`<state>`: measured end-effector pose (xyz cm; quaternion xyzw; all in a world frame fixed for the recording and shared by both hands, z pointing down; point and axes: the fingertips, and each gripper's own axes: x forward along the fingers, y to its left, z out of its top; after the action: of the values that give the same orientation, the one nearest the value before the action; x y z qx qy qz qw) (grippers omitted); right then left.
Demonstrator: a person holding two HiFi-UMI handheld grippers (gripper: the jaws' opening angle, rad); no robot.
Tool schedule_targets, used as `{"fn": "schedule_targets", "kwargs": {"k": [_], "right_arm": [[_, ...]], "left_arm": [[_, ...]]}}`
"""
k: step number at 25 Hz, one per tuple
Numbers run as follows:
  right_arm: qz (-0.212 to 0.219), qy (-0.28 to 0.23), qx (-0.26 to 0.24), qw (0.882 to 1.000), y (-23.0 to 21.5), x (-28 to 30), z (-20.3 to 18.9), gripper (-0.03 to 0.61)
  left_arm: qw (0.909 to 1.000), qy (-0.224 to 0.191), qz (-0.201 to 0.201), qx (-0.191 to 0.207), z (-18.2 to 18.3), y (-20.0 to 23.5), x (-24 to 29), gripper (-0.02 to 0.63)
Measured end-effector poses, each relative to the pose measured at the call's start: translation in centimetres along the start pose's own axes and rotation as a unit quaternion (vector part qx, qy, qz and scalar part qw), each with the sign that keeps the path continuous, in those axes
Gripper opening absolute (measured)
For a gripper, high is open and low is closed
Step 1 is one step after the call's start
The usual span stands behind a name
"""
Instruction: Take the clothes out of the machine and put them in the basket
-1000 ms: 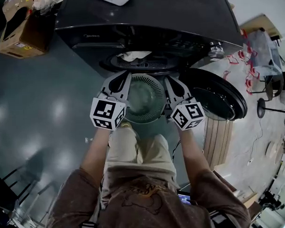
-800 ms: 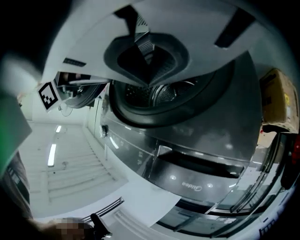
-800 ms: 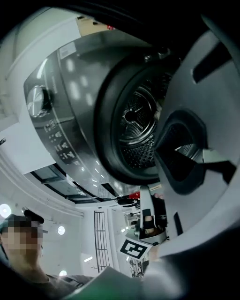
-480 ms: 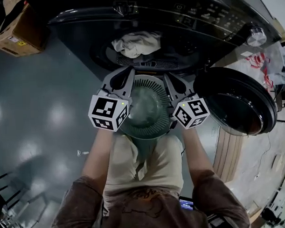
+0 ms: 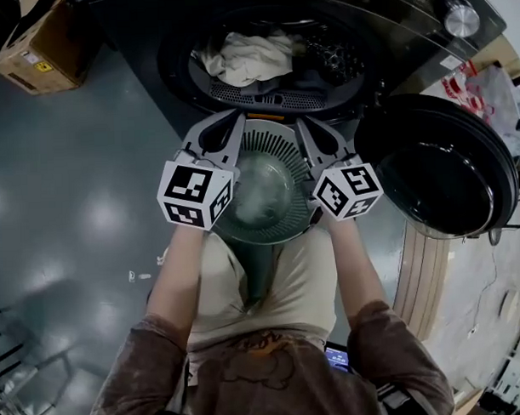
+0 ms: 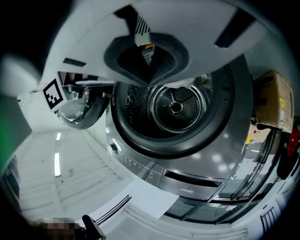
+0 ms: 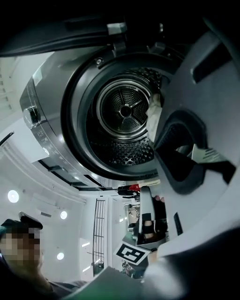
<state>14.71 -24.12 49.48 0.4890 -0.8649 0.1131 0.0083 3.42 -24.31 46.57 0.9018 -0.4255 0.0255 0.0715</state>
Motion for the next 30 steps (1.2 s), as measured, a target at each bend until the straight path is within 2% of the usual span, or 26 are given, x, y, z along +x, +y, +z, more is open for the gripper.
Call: {"fn": "schedule_targets", "kwargs": {"k": [3,9,10,11,15,21,26,30], "right_arm": [[0.001,-0.001,-0.002,1.000,0.3,-0.4,0.1,-0.003],[0.006,0.000,-0.014,1.000,1.2,-0.5,0.3,0.004],[0.011,0.000,-0.013,1.000,1.4,-0.5,0.3,0.076],[0.016,0.002,-0.011,1.000,1.6,-0.5,0.2,0.109],[0.028,0.008,-0.013,0.999,2.1,-0.4,0.1,0.176],[0.036,0.016,-0.017,0.999,1.4,1.2,0.2,0.384],[0.049,0.035,-0.024,0.998,0.4,4.8,0.1,0.492],[0.054,0.051,-0.036,0.997,-0.7,9.0,0.3,0.549]], "left_arm": [[0.9999,-0.008,0.004,0.011,0.5,-0.5,-0.6,0.003],[0.9996,-0.019,0.018,0.009,0.8,-0.5,-1.8,0.003],[0.9997,-0.018,0.018,0.008,0.6,-0.7,-2.0,0.003],[0.9997,-0.016,0.018,0.007,0.5,-0.9,-2.2,0.003],[0.9997,-0.017,0.019,-0.001,0.6,-1.4,-3.0,0.003],[0.9994,-0.023,0.024,0.001,1.0,-1.5,-4.2,0.003],[0.9995,-0.021,0.026,0.000,1.0,-1.4,-4.8,0.003],[0.9992,-0.021,0.033,0.004,1.1,-0.8,-5.2,0.003]]}}
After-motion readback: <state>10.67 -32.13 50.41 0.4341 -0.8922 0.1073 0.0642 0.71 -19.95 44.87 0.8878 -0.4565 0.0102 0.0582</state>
